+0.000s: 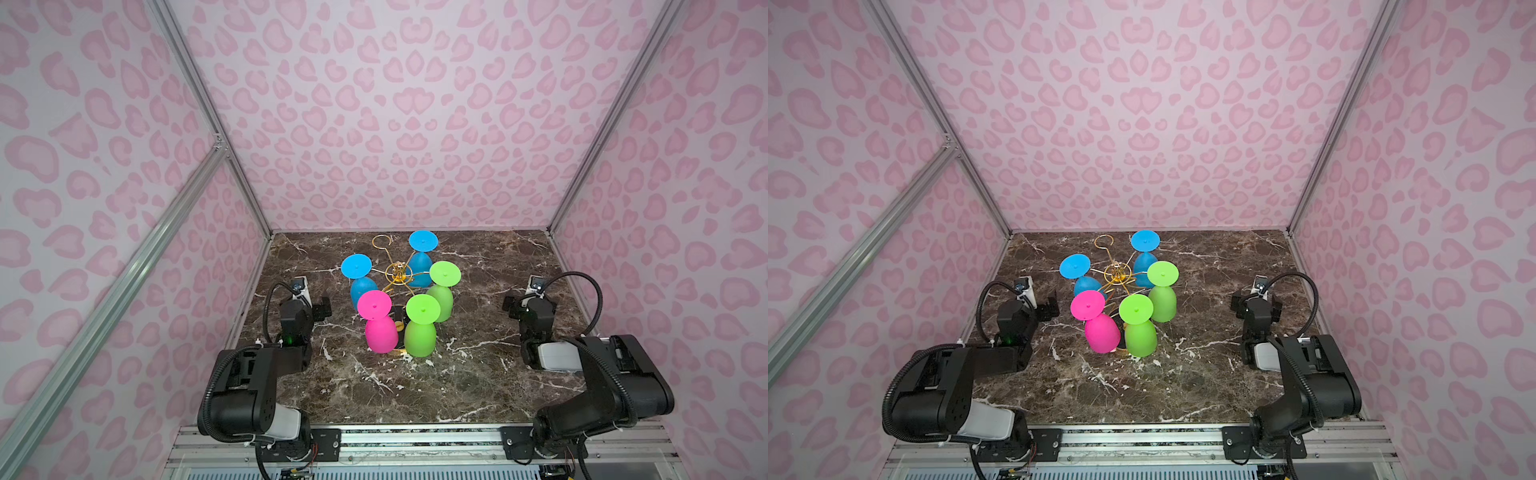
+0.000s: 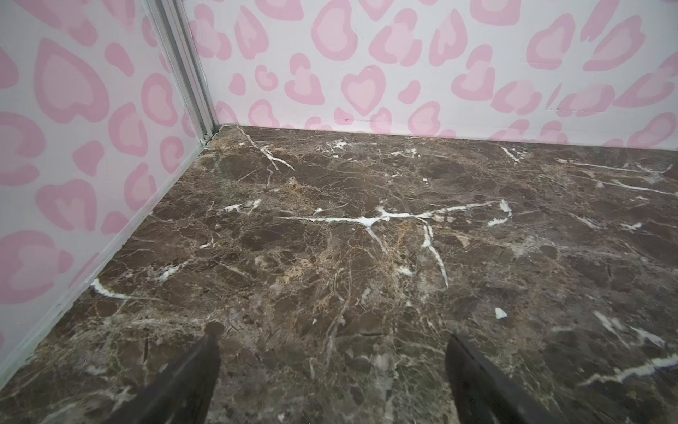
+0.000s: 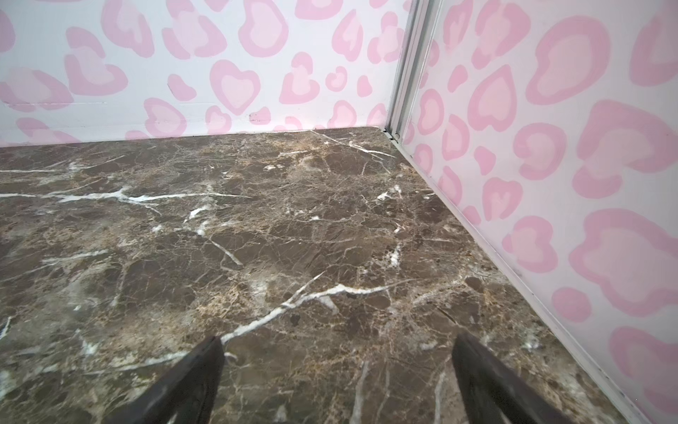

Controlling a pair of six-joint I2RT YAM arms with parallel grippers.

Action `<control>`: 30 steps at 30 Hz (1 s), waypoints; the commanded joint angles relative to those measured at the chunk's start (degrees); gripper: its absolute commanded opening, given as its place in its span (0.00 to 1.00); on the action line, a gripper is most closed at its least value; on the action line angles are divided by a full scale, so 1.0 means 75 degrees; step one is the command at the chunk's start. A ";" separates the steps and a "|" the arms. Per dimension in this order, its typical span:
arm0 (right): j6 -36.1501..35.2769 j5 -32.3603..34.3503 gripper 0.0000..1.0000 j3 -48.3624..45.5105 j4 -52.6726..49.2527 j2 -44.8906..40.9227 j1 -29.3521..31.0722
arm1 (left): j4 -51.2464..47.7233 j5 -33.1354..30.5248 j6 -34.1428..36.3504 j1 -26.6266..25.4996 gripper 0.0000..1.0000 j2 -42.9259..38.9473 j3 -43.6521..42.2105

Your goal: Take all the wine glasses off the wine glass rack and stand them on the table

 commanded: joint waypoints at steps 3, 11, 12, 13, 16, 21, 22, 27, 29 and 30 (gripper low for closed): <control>0.0021 0.0132 0.99 0.0001 0.0067 0.0032 0.0005 | 0.0211 -0.0032 -0.0020 0.0010 0.97 -0.0020 0.0007; 0.0021 0.0132 0.99 -0.0003 0.0069 0.0026 0.0004 | 0.0220 -0.0027 -0.0023 0.0011 0.97 -0.0012 0.0006; 0.0021 0.0132 0.99 0.0001 0.0070 0.0028 0.0002 | 0.0209 -0.0029 -0.0023 0.0008 0.97 -0.0007 0.0017; 0.0021 0.0138 0.99 0.0017 0.0070 0.0030 -0.0005 | 0.0210 -0.0023 -0.0023 0.0009 0.97 -0.0014 0.0007; 0.0044 0.0156 0.99 0.0031 0.0023 0.0026 -0.0002 | 0.0208 -0.0024 -0.0032 0.0011 0.97 -0.0004 0.0018; 0.0044 0.0155 0.99 0.0024 0.0023 0.0026 0.0001 | 0.0198 -0.0021 -0.0035 0.0014 0.97 -0.0003 0.0018; 0.0044 0.0156 0.99 0.0020 0.0023 0.0031 0.0005 | 0.0199 -0.0015 -0.0035 0.0008 0.97 0.0002 0.0015; 0.0034 0.0156 0.99 -0.0002 0.0052 0.0014 0.0005 | 0.0243 -0.0027 -0.0035 0.0017 0.97 -0.0041 -0.0022; 0.0041 0.0334 0.99 -0.0016 0.0234 -0.0050 0.0010 | 0.0050 -0.0191 -0.0105 0.0011 0.97 -0.0128 0.0065; -0.0008 0.0554 0.99 0.0086 0.0012 -0.0284 0.0102 | -0.0385 -0.0503 -0.0232 0.0008 0.97 -0.0307 0.0238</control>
